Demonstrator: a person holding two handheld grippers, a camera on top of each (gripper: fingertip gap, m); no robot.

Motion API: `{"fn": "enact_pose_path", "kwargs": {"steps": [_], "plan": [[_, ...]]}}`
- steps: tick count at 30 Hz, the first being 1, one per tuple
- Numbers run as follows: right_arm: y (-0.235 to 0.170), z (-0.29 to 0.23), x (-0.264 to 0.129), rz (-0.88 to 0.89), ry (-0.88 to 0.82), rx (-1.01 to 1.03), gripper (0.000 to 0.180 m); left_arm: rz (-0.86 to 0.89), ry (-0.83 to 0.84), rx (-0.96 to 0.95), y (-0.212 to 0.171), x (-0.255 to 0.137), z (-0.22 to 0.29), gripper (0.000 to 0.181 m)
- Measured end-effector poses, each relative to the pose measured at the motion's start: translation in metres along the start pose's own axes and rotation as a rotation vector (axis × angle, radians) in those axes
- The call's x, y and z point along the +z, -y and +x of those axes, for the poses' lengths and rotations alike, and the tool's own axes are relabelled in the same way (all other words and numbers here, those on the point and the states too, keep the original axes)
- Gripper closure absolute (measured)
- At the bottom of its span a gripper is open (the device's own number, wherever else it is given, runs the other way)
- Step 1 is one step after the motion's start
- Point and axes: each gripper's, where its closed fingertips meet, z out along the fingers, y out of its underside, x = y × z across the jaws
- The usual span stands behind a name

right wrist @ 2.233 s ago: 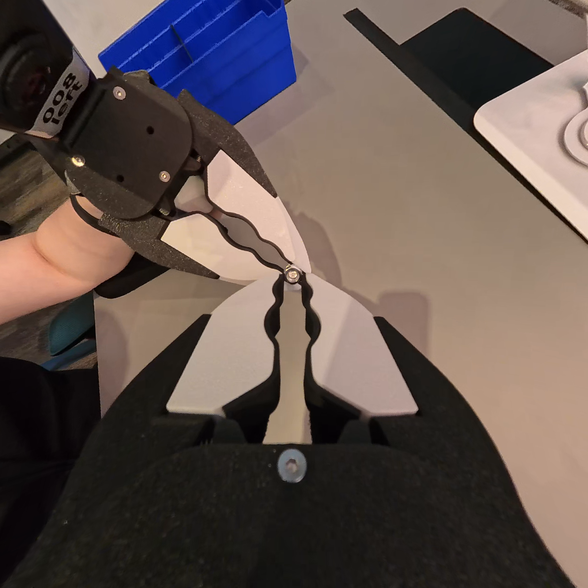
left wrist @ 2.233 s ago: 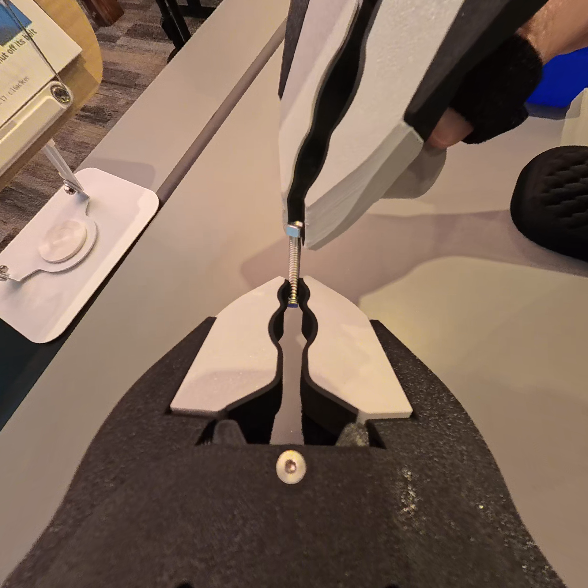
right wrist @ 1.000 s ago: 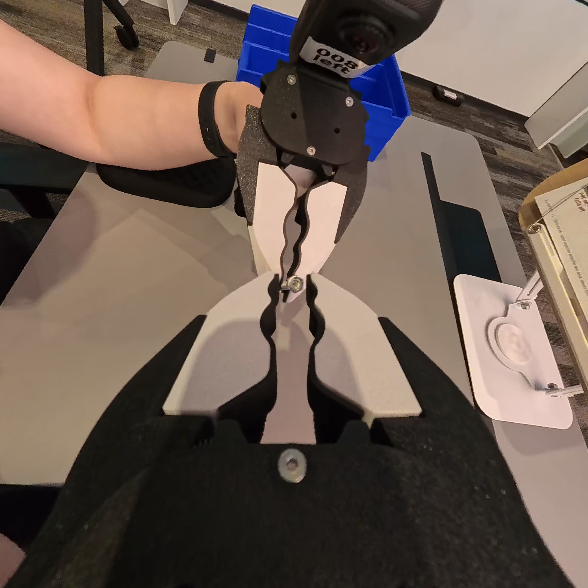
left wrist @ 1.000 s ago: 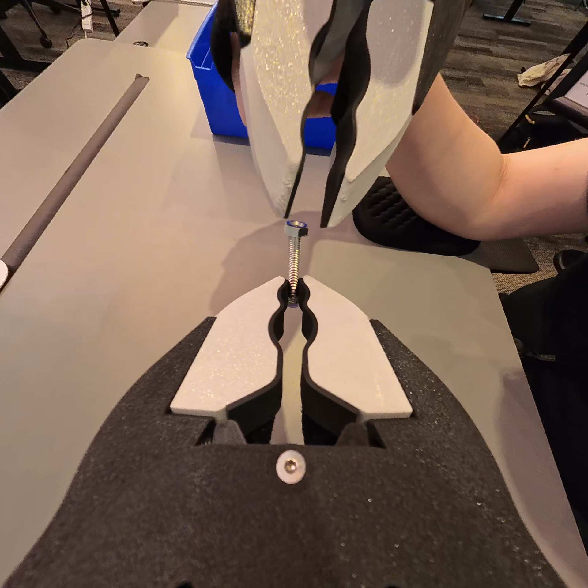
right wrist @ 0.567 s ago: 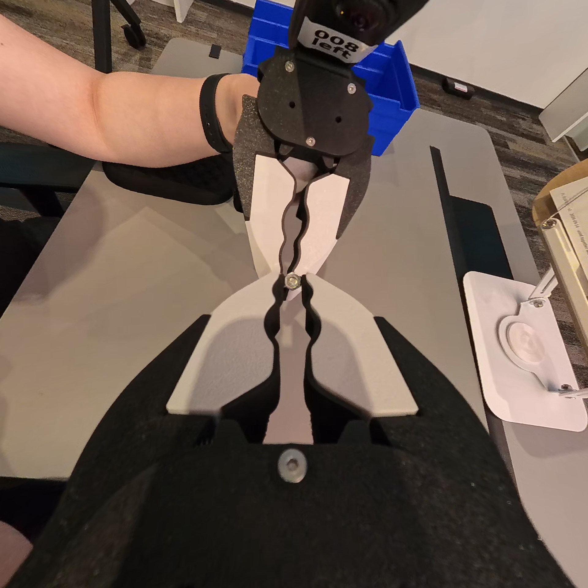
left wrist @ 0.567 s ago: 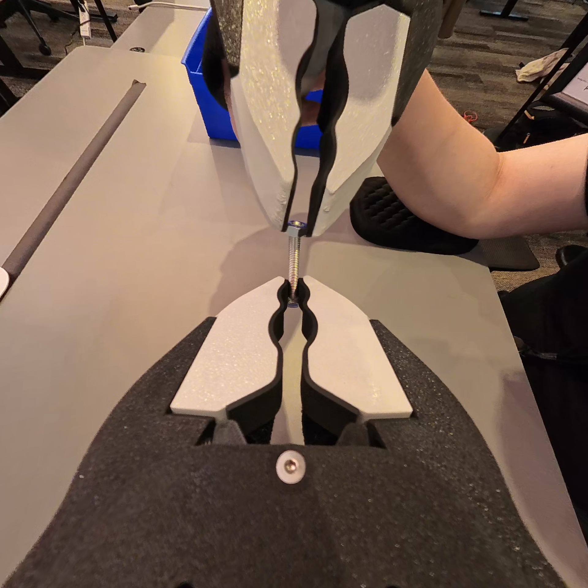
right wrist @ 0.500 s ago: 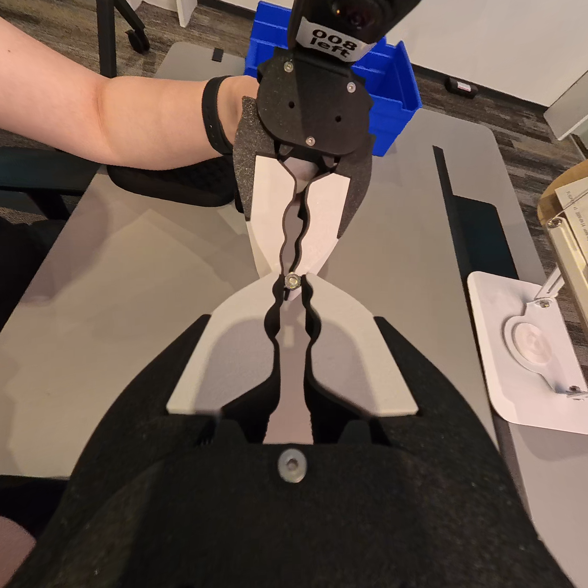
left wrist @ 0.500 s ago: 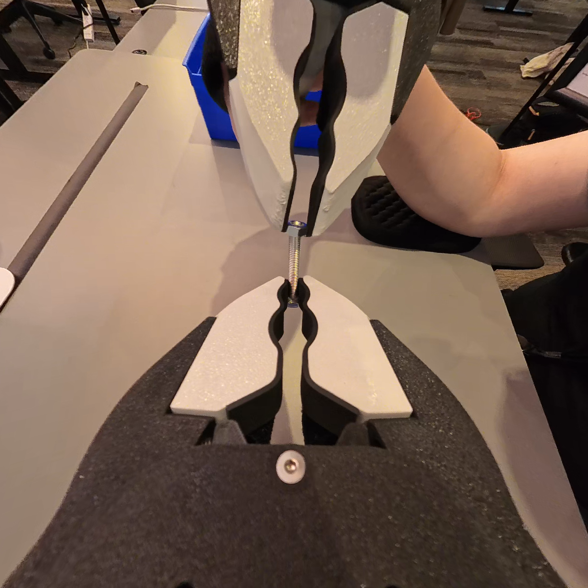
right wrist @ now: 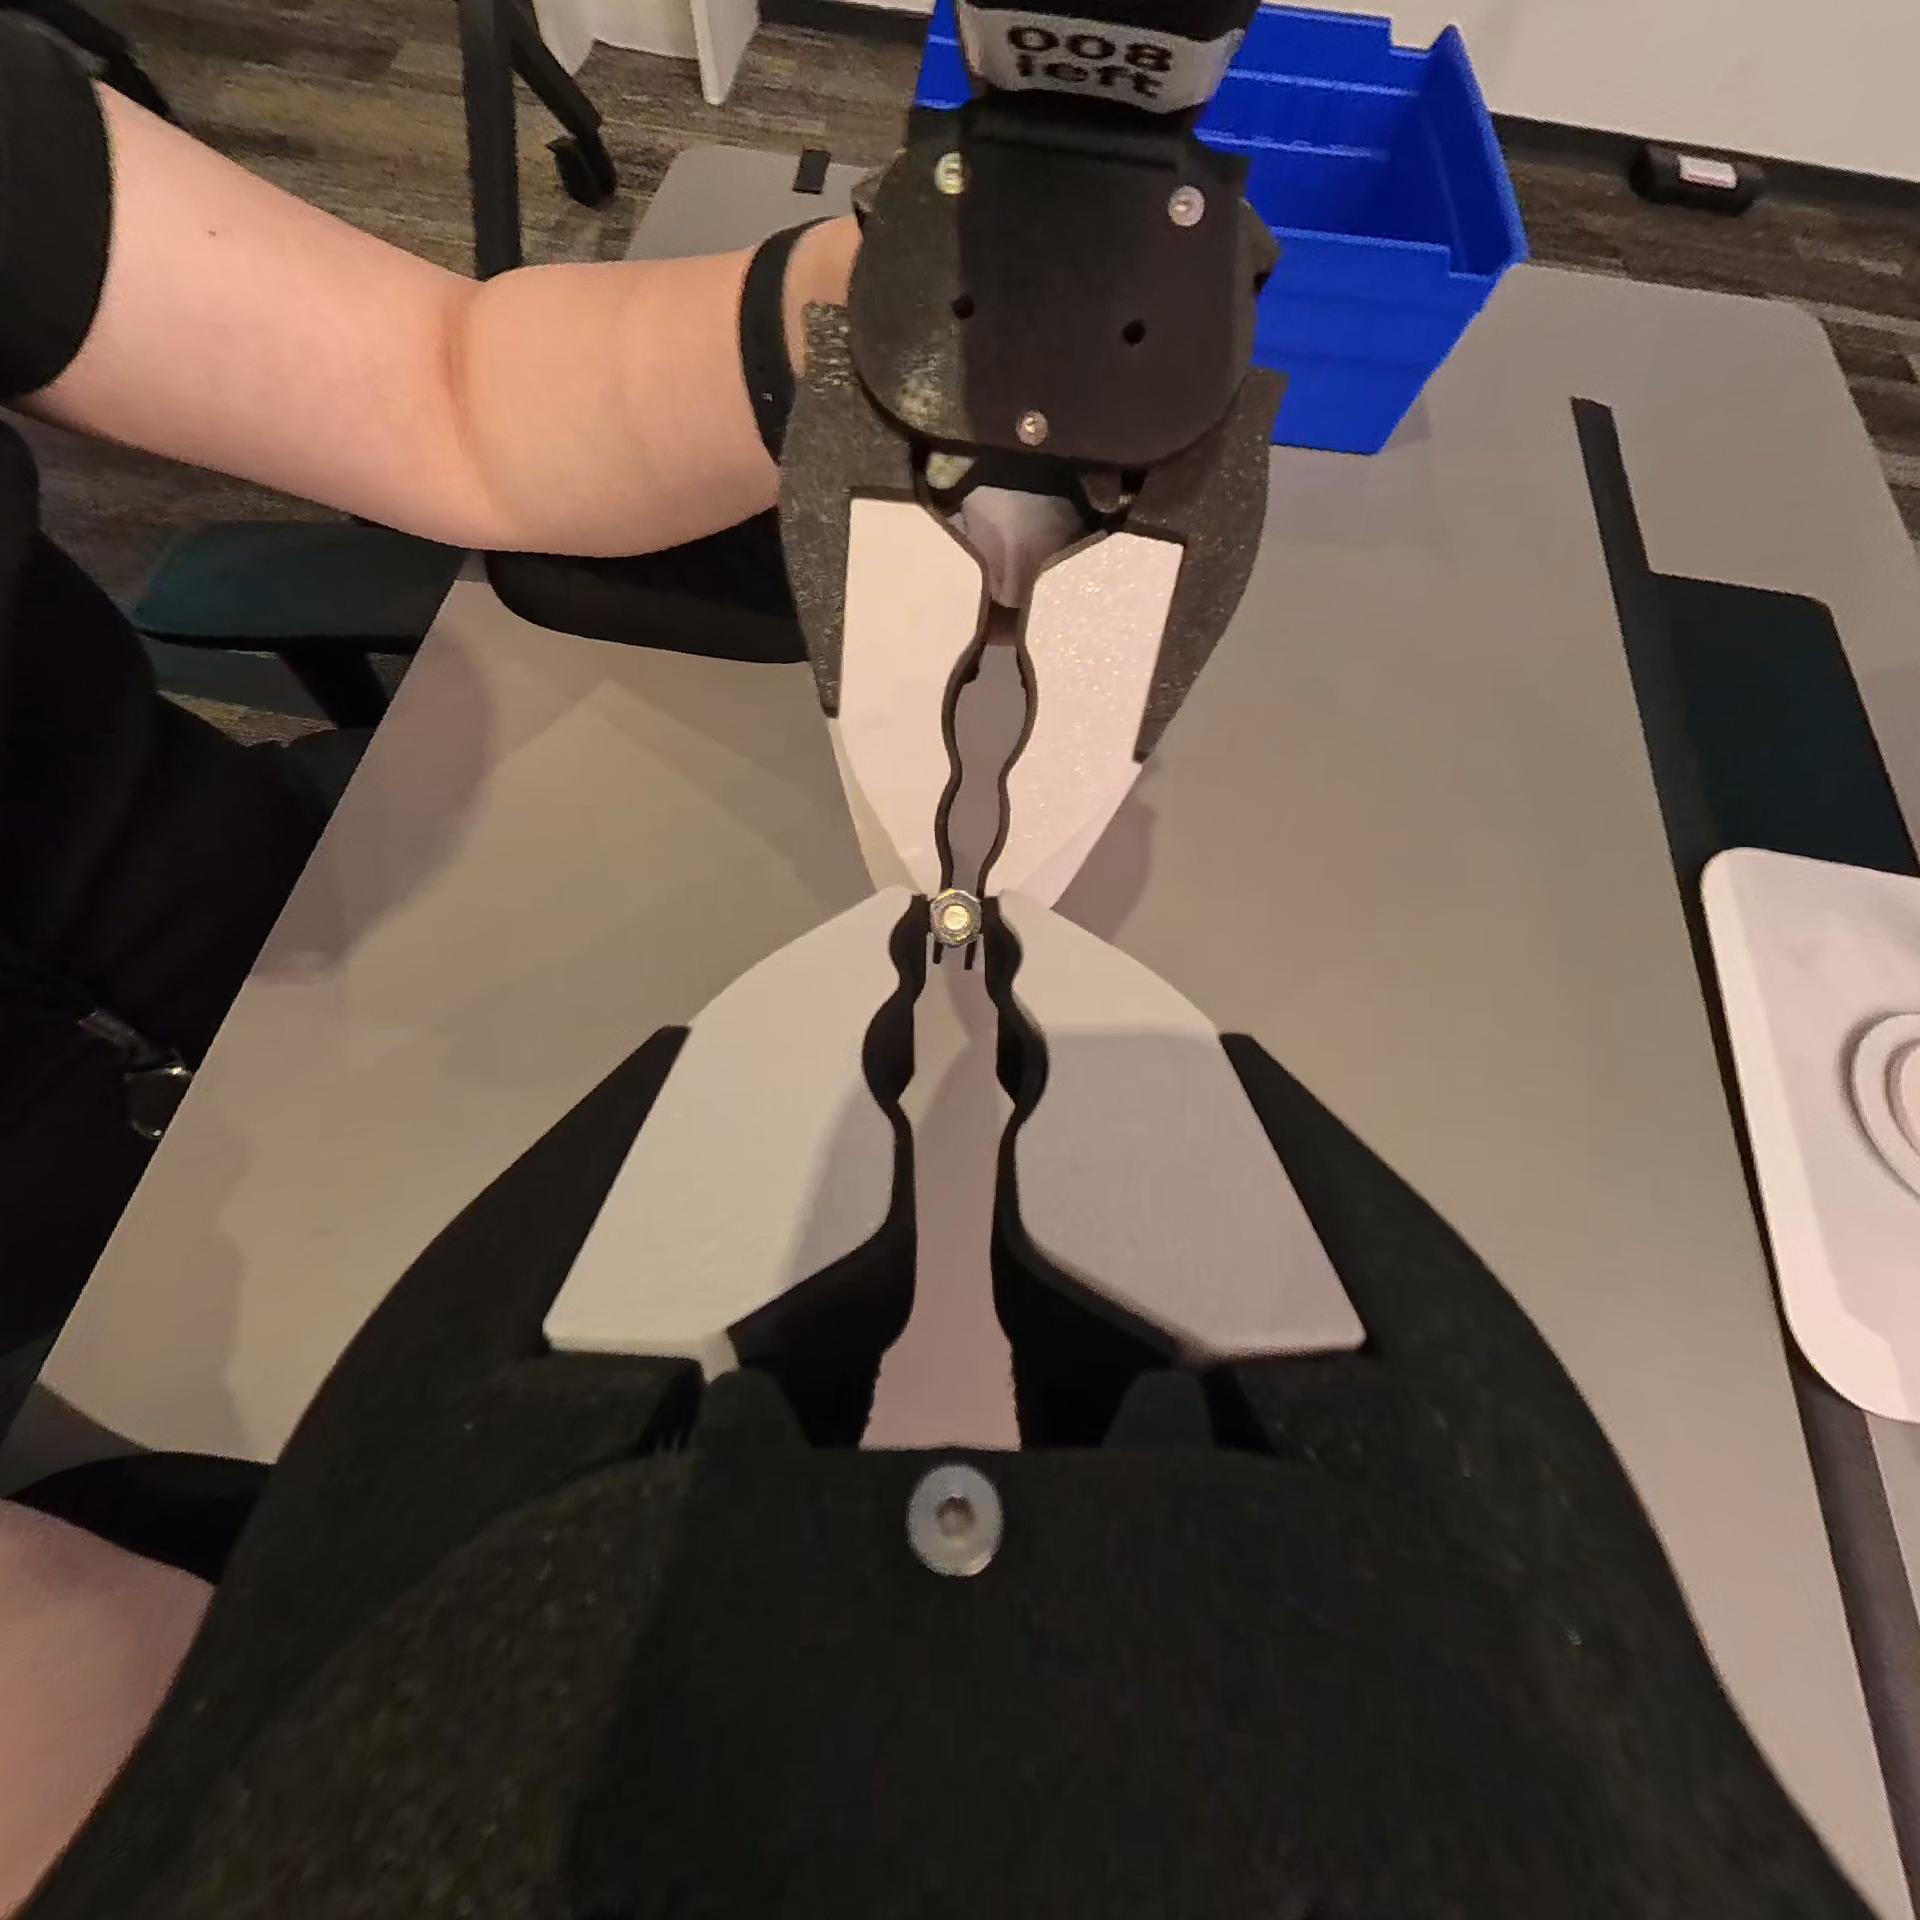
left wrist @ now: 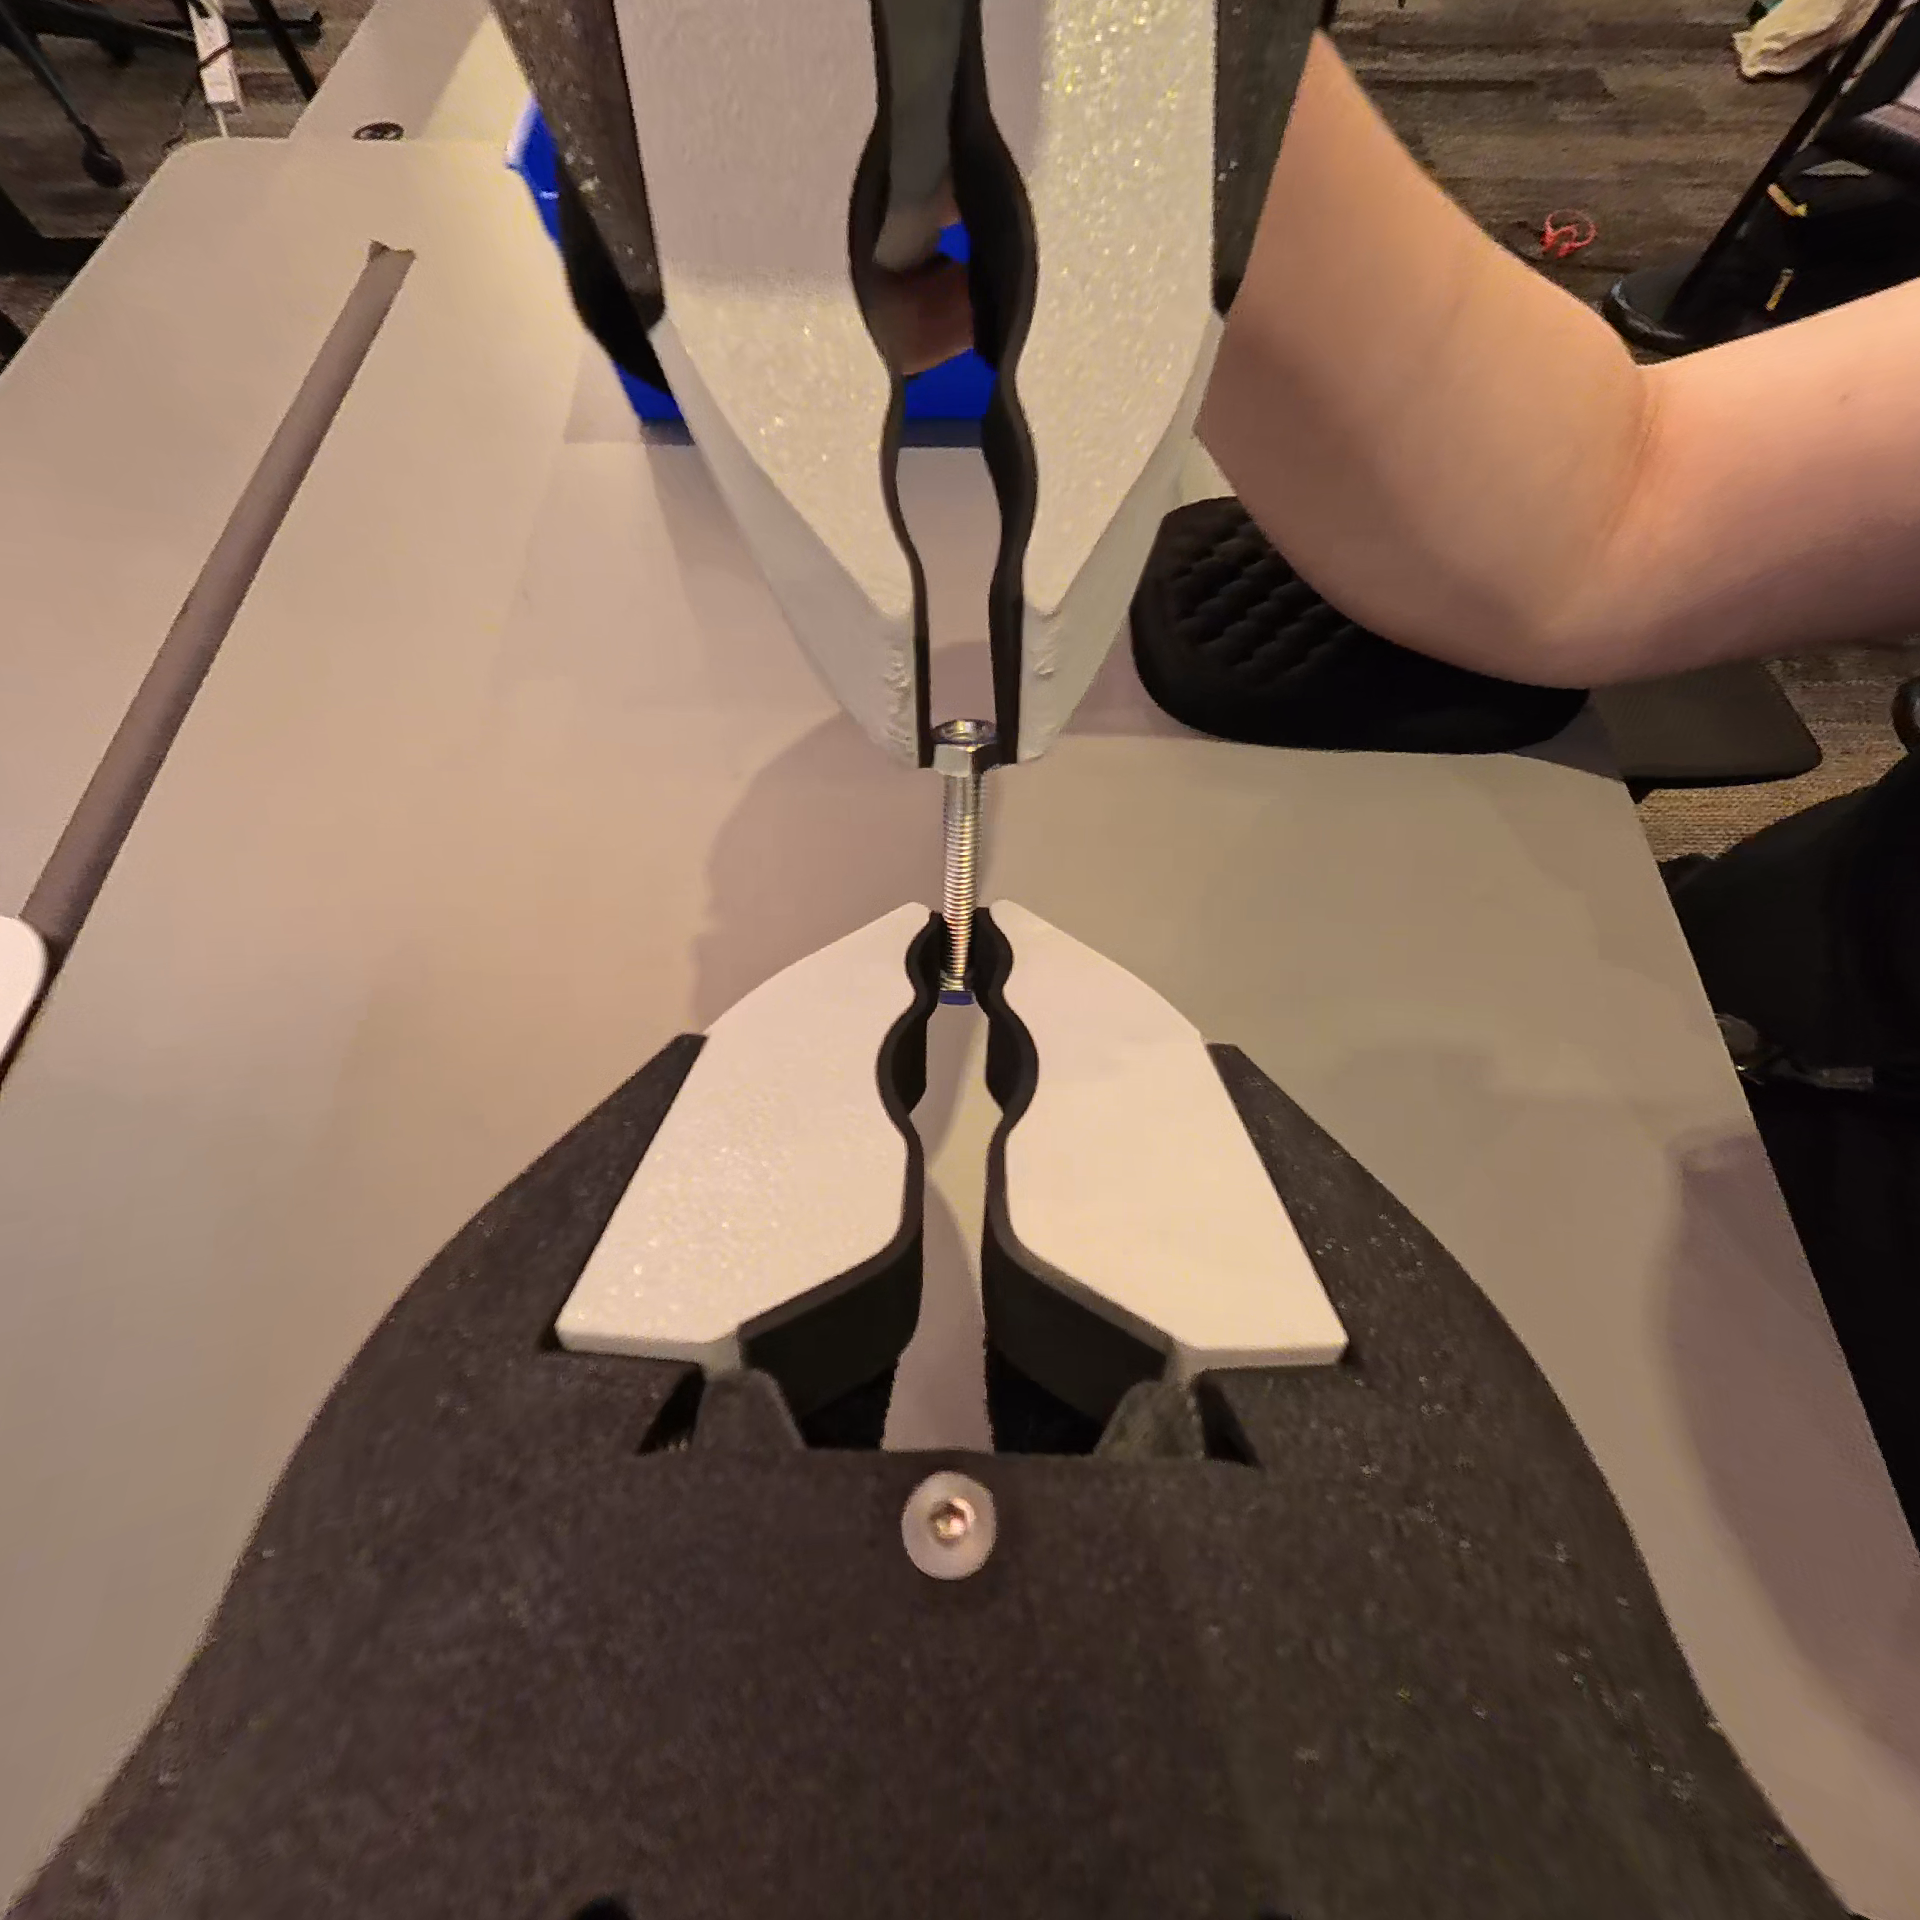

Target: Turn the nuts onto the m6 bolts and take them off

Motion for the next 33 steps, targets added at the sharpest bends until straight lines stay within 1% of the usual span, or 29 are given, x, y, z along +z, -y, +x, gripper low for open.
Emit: {"fn": "enact_pose_path", "kwargs": {"steps": [6,9,12,15,20,23,28,33], "plan": [[0.000,0.030,0.002,-0.017,-0.139,0.172,0.170,-0.014,0.163,-0.094,-0.003,-0.005,-0.029,0.176],[0.003,0.047,0.004,0.023,-0.202,0.267,0.170,-0.006,0.261,-0.149,-0.003,-0.010,-0.045,0.176],[0.008,0.060,0.007,0.083,-0.227,0.373,0.170,-0.007,0.344,-0.177,-0.005,-0.016,-0.058,0.176],[0.010,0.067,0.009,0.125,-0.238,0.430,0.170,-0.004,0.391,-0.199,-0.006,-0.019,-0.065,0.176],[0.009,0.069,0.010,0.122,-0.251,0.401,0.170,-0.013,0.420,-0.190,-0.007,-0.020,-0.068,0.176],[0.011,0.072,0.008,0.133,-0.280,0.378,0.158,0.001,0.417,-0.194,-0.005,-0.019,-0.068,0.176],[0.012,0.080,-0.008,0.146,-0.372,0.340,0.148,0.003,0.465,-0.184,-0.005,-0.022,-0.074,0.176],[0.013,0.083,-0.025,0.199,-0.397,0.335,0.147,-0.027,0.495,-0.157,-0.007,-0.020,-0.075,0.176]]}}
